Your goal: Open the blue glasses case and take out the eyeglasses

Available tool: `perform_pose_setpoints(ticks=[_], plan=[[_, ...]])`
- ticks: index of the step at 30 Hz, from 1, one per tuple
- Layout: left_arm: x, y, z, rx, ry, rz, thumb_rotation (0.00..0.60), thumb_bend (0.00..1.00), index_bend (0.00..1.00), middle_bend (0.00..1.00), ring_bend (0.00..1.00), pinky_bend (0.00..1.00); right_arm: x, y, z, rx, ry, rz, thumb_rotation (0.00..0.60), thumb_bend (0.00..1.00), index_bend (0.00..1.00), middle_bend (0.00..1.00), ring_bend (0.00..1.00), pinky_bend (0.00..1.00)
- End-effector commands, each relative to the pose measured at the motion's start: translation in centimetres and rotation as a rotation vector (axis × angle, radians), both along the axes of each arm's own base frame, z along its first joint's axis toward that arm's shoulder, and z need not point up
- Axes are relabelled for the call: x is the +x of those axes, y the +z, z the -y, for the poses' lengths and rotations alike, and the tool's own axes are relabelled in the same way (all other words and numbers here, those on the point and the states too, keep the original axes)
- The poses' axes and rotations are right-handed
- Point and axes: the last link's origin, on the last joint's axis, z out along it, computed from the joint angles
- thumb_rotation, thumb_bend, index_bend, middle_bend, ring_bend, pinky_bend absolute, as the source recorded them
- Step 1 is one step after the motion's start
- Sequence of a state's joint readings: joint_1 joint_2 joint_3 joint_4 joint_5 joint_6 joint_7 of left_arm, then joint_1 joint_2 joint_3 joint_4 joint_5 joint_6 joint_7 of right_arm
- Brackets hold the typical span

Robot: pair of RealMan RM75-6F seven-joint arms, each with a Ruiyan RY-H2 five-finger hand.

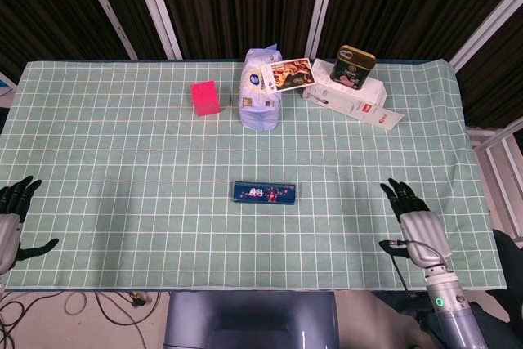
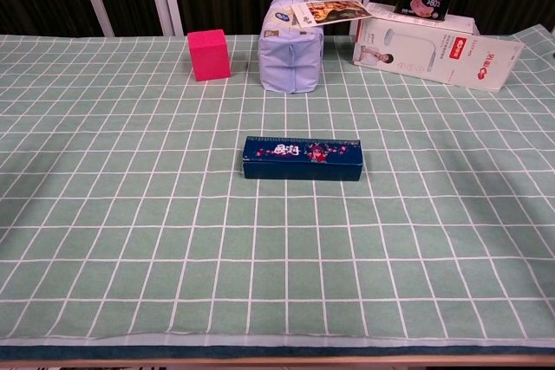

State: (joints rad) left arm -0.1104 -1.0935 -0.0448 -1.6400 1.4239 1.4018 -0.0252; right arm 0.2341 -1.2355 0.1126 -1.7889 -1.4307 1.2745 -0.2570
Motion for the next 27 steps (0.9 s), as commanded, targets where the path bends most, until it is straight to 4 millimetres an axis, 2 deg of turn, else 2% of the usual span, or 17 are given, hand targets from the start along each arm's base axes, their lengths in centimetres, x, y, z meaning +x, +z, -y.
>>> perform_pose_setpoints(ticks=[1,12,22,27], plan=[[0.0,0.0,0.0,-0.003,0.003,0.003,0.6,0.0,0.0,0.0,0.0,0.0,3.2,-1.0,2.2,0.067,0.042,-0.022,0.6,0.1,0.0,0.0,0.0,0.24],[-0.1,0.3,-0.1,-0.009,0.017,0.019,0.6,0.0,0.0,0.0,0.0,0.0,9.4,-5.5,5.9,0.187,0.069,-0.01,0.6,0.15,0.0,0.0,0.0,0.24],[-0.2,0.3,-0.2,-0.011,0.027,0.032,0.6,0.0,0.0,0.0,0.0,0.0,12.7,-9.4,7.7,0.265,0.059,-0.056,0.6,0.15,0.0,0.0,0.0,0.24],[-0.2,0.3,-0.3,-0.014,0.034,0.039,0.6,0.0,0.0,0.0,0.0,0.0,13.6,-10.9,8.5,0.281,0.057,-0.084,0.6,0.15,0.0,0.0,0.0,0.24]])
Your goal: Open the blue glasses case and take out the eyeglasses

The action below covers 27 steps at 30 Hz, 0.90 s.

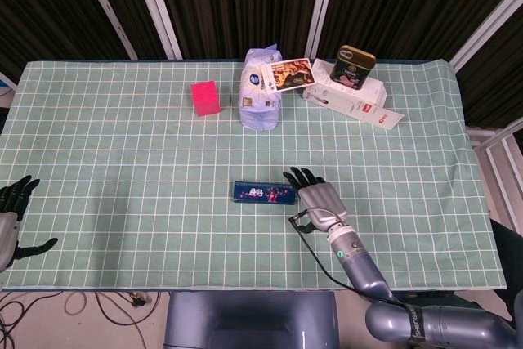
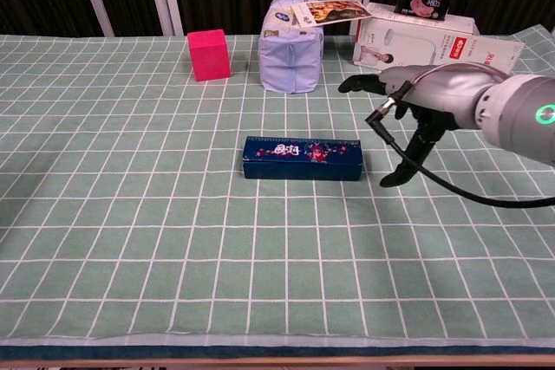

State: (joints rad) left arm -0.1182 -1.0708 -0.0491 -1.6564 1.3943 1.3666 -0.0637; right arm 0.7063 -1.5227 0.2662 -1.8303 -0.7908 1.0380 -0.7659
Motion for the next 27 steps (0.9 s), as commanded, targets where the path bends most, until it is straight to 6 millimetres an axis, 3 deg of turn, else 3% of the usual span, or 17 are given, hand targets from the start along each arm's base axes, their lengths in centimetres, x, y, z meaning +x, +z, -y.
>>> perform_pose_setpoints(ticks=[1,13,27], plan=[[0.0,0.0,0.0,-0.001,0.002,0.003,0.6,0.0,0.0,0.0,0.0,0.0,0.5,-0.9,0.5,0.004,0.006,-0.025,0.6,0.16,0.01,0.0,0.0,0.24],[0.0,0.0,0.0,-0.005,0.009,0.018,0.6,0.0,0.0,0.0,0.0,0.0,2.7,-3.1,2.0,0.027,0.001,-0.046,0.6,0.25,0.09,0.0,0.0,0.24],[0.0,0.2,-0.1,-0.004,0.016,0.038,0.6,0.0,0.0,0.0,0.0,0.0,4.3,-4.8,2.8,0.045,-0.008,-0.083,0.6,0.28,0.15,0.0,0.0,0.24]])
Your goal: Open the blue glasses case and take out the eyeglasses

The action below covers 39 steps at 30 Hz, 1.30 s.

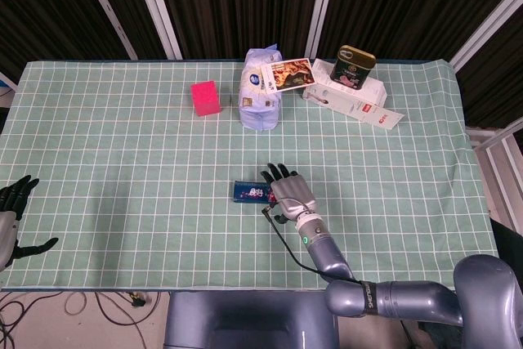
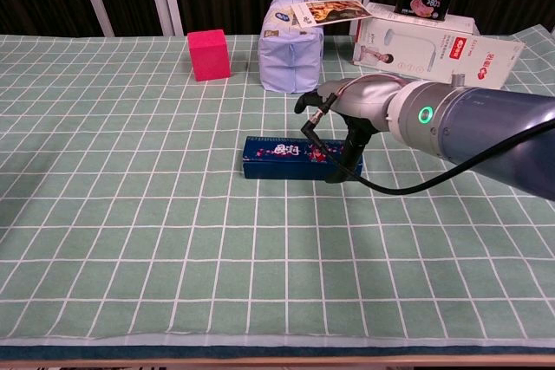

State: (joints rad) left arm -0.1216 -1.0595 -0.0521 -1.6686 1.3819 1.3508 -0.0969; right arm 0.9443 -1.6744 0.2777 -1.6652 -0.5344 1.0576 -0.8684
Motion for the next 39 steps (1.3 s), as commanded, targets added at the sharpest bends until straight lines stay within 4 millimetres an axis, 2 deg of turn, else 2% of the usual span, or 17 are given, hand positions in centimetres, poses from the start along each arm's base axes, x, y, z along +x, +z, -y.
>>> perform_pose_setpoints(ticks=[1,8,18,23,31,39], plan=[[0.0,0.0,0.0,0.0,0.002,0.002,0.6,0.0,0.0,0.0,0.0,0.0,0.4,-0.4,0.2,0.002,0.0,-0.002,0.6,0.28,0.16,0.0,0.0,0.24],[0.0,0.0,0.0,-0.004,0.007,0.016,0.6,0.0,0.0,0.0,0.0,0.0,2.2,-1.3,0.6,0.009,0.004,-0.026,0.6,0.3,0.2,0.0,0.0,0.24],[0.0,0.2,0.0,-0.014,0.018,0.046,0.6,0.0,0.0,0.0,0.0,0.0,4.1,-2.5,1.0,-0.002,-0.109,-0.092,0.6,0.32,0.21,0.0,0.0,0.24],[0.0,0.3,0.0,-0.019,0.024,0.058,0.6,0.0,0.0,0.0,0.0,0.0,4.4,-3.3,1.0,-0.003,-0.138,-0.113,0.6,0.33,0.21,0.0,0.0,0.24],[0.0,0.3,-0.1,-0.021,0.028,0.069,0.6,0.0,0.0,0.0,0.0,0.0,5.0,-4.6,0.7,0.017,-0.151,-0.104,0.6,0.4,0.21,0.0,0.0,0.24],[0.0,0.3,-0.1,-0.023,0.03,0.071,0.6,0.0,0.0,0.0,0.0,0.0,5.5,-4.8,0.6,0.016,-0.149,-0.092,0.6,0.46,0.21,0.0,0.0,0.24]])
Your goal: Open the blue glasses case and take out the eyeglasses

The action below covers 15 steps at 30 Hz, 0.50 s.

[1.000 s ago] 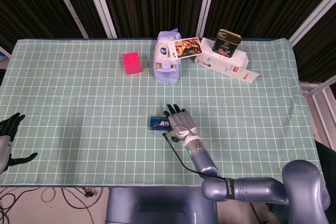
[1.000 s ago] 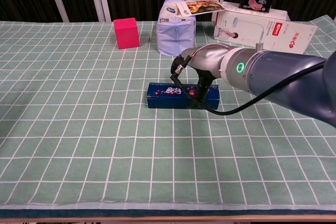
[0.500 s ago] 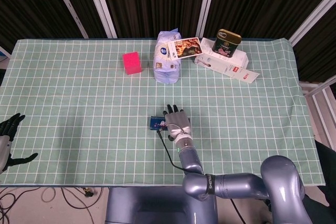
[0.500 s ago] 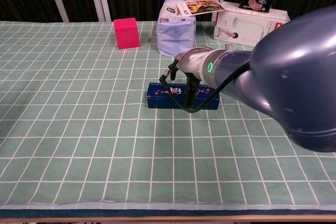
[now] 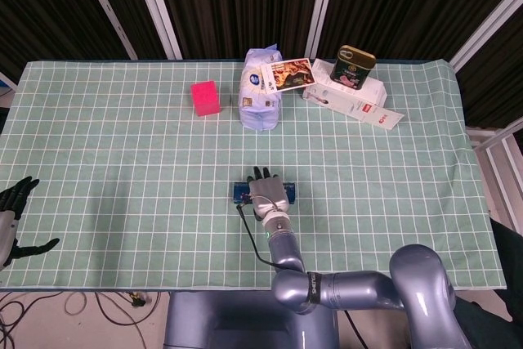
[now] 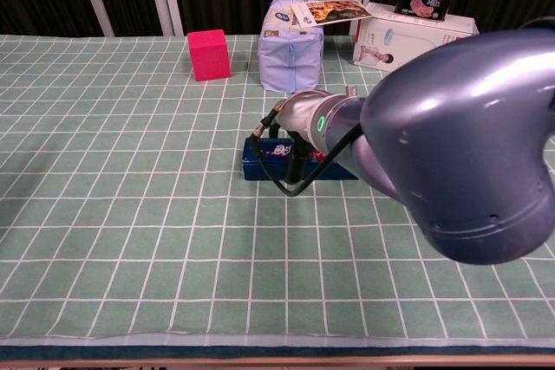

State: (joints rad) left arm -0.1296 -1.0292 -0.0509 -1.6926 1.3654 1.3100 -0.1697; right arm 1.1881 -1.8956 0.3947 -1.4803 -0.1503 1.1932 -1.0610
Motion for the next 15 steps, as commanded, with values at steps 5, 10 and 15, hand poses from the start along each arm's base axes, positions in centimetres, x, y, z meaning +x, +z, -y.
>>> perform_pose_setpoints(ticks=[5,10,15], plan=[[0.03,0.0,0.02,0.0,0.0,0.002,0.6,0.0,0.0,0.0,0.0,0.0,0.3,-0.01,-0.21,0.001,0.003,0.005,0.6,0.47,0.21,0.0,0.0,0.24],[0.03,0.04,0.02,0.001,0.0,0.006,0.6,0.0,0.0,0.0,0.0,0.0,0.26,-0.05,-0.4,0.001,0.003,0.001,0.6,0.5,0.21,0.0,0.0,0.24],[0.02,0.04,0.02,0.001,-0.001,0.006,0.6,0.0,0.0,0.0,0.0,0.0,0.3,-0.06,-0.52,0.002,0.002,0.006,0.6,0.52,0.22,0.0,0.0,0.24]])
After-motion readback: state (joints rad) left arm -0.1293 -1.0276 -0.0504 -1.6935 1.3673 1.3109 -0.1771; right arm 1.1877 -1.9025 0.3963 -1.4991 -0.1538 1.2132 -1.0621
